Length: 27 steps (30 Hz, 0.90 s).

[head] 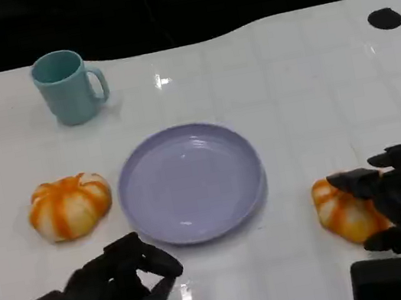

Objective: Grasp the bread from the table and place it into the plate.

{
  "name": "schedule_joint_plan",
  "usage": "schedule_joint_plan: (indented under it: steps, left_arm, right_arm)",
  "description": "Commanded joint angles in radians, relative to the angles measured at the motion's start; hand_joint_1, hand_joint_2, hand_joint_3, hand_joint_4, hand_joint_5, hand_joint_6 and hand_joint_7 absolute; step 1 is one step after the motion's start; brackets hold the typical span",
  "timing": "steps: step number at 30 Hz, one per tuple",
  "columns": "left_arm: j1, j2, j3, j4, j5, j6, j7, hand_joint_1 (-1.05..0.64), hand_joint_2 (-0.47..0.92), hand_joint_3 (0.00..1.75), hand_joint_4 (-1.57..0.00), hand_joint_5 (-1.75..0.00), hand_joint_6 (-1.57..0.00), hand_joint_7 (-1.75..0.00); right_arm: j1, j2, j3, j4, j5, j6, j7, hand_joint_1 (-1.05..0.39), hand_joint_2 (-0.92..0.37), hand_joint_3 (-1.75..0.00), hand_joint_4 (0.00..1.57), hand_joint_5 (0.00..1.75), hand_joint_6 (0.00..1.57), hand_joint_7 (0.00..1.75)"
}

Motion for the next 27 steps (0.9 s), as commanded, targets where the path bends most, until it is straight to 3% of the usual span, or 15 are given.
schedule_joint_plan:
  steps: [1, 6, 11, 13, 15, 16, 18, 20, 21, 22, 23, 25, 27]
  left_arm:
    - [0.0, 0.003, 0.006, -0.012, -0.008, 0.006, 0.004, -0.37, 0.92, 0.47, -0.63, -1.75, -0.57, -1.35]
    - [0.004, -0.003, 0.006, -0.019, -0.014, 0.008, 0.004, -0.37, 0.92, 0.47, -0.63, -1.75, -0.57, -1.35]
    - [0.007, -0.01, 0.007, -0.022, -0.012, 0.012, 0.012, -0.37, 0.92, 0.46, -0.62, -1.75, -0.57, -1.35]
    - [0.006, -0.012, 0.005, -0.026, -0.007, 0.016, 0.015, -0.37, 0.92, 0.46, -0.62, -1.75, -0.57, -1.35]
    - [0.007, -0.014, 0.004, -0.027, -0.005, 0.015, 0.017, -0.37, 0.92, 0.46, -0.63, -1.75, -0.57, -1.35]
    - [0.007, -0.015, 0.003, -0.026, -0.005, 0.014, 0.018, -0.37, 0.92, 0.46, -0.63, -1.75, -0.58, -1.35]
    - [0.007, -0.018, 0.002, -0.025, -0.005, 0.012, 0.019, -0.37, 0.92, 0.47, -0.63, -1.75, -0.58, -1.35]
    - [0.007, -0.021, 0.002, -0.026, -0.003, 0.013, 0.021, -0.36, 0.92, 0.47, -0.64, -1.75, -0.58, -1.35]
    - [0.007, -0.022, 0.002, -0.026, -0.002, 0.014, 0.022, -0.36, 0.92, 0.47, -0.64, -1.75, -0.58, -1.35]
    - [0.007, -0.024, 0.003, -0.024, -0.004, 0.012, 0.022, -0.36, 0.92, 0.47, -0.63, -1.75, -0.58, -1.35]
    - [0.006, -0.027, 0.005, -0.023, -0.006, 0.013, 0.022, -0.36, 0.92, 0.47, -0.63, -1.75, -0.58, -1.35]
    - [0.003, -0.03, 0.008, -0.019, -0.009, 0.011, 0.022, -0.36, 0.92, 0.47, -0.63, -1.75, -0.58, -1.35]
    - [-0.001, -0.031, 0.009, -0.011, -0.007, 0.008, 0.022, -0.36, 0.92, 0.46, -0.63, -1.75, -0.58, -1.35]
  right_arm:
    - [-0.046, 0.003, 0.025, 0.07, 0.027, 0.02, -0.002, -0.52, -0.91, -0.02, 0.09, 0.42, 0.34, 0.0]
    - [-0.092, 0.016, 0.063, 0.161, 0.036, 0.034, -0.021, -0.55, -0.92, -0.05, 0.09, 0.41, 0.34, 0.0]
    - [-0.13, 0.044, 0.067, 0.236, 0.082, 0.04, -0.048, -0.54, -0.92, -0.07, 0.13, 0.42, 0.38, 0.02]
    - [-0.141, 0.057, 0.057, 0.268, 0.115, 0.023, -0.086, -0.5, -0.92, -0.05, 0.26, 0.41, 0.46, 0.04]
    - [-0.149, 0.074, 0.034, 0.316, 0.169, -0.042, -0.183, -0.41, -0.9, -0.02, 0.5, 0.4, 0.62, 0.07]
    - [-0.155, 0.08, 0.022, 0.346, 0.201, -0.089, -0.235, -0.29, -0.9, -0.01, 0.72, 0.65, 0.85, 0.11]
    - [-0.17, 0.078, 0.012, 0.4, 0.245, -0.18, -0.314, -0.15, -0.91, -0.02, 0.83, 1.16, 1.11, 0.13]
    - [-0.184, 0.07, 0.009, 0.437, 0.276, -0.251, -0.355, -0.11, -0.92, -0.03, 0.85, 1.29, 1.18, 0.13]
    - [-0.19, 0.066, 0.007, 0.451, 0.291, -0.285, -0.368, -0.06, -0.83, -0.26, 0.89, 1.51, 1.25, 0.25]
    - [-0.197, 0.064, 0.005, 0.464, 0.303, -0.315, -0.382, -0.03, -0.53, -0.85, 0.91, 1.65, 1.23, 0.48]
    - [-0.204, 0.062, 0.005, 0.476, 0.309, -0.34, -0.396, -0.03, -0.4, -1.11, 0.92, 1.7, 1.17, 0.69]
    - [-0.218, 0.06, 0.008, 0.503, 0.311, -0.381, -0.427, -0.04, -0.31, -1.29, 0.93, 1.74, 0.97, 1.22]
    - [-0.231, 0.062, 0.008, 0.53, 0.315, -0.414, -0.453, -0.04, -0.29, -1.31, 0.94, 1.74, 0.91, 1.37]
